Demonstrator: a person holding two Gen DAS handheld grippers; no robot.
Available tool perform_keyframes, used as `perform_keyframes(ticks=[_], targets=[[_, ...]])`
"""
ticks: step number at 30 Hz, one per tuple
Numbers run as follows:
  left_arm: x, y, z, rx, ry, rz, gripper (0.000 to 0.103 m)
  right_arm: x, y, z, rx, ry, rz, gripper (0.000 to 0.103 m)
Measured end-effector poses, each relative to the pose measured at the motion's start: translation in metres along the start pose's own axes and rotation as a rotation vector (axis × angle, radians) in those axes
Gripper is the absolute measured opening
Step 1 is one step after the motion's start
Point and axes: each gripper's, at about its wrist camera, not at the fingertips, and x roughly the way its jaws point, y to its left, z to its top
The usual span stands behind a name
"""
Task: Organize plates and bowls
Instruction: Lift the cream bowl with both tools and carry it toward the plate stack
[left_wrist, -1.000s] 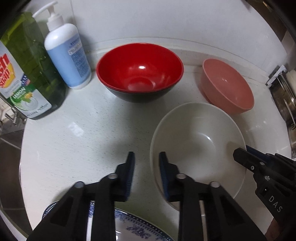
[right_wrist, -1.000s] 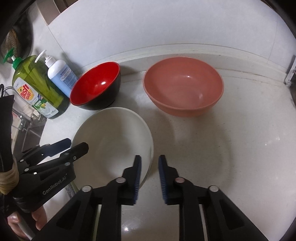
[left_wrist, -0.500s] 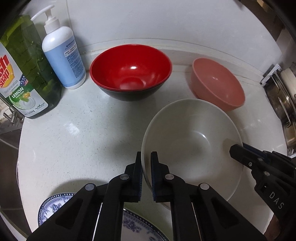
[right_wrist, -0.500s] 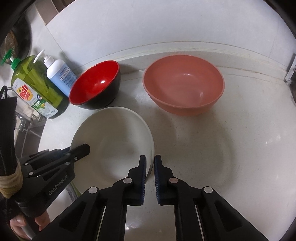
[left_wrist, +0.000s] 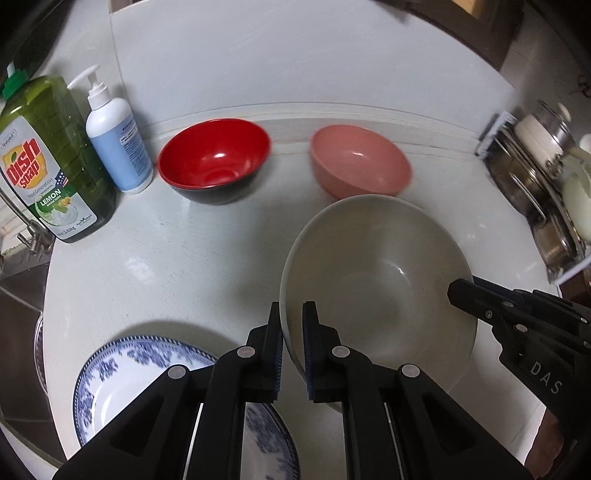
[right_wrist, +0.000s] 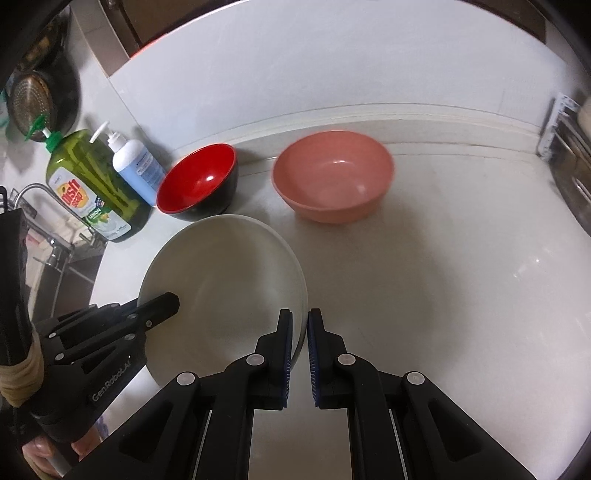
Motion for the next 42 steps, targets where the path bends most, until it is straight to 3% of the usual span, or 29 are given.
perform_keyframes(ticks=[15,26,42], targets=[[-0.009,-0.045,-0.041,0.075,0.039,-0.055,0.012,-0.045,-0.027,-0.050,0.067,-0.019,-0.058,0.010],[0.001,-0.080,-0.062,0.121,0.094,-0.080,0.012,-0.052,-0.058,-0.086,0.116,0.021,-0.092,0.010],[0.024,-0.116,-0.075,0.167,0.161,-0.079,0.012,-0.050,-0.094,-0.108,0.158,0.077,-0.124,0.010]])
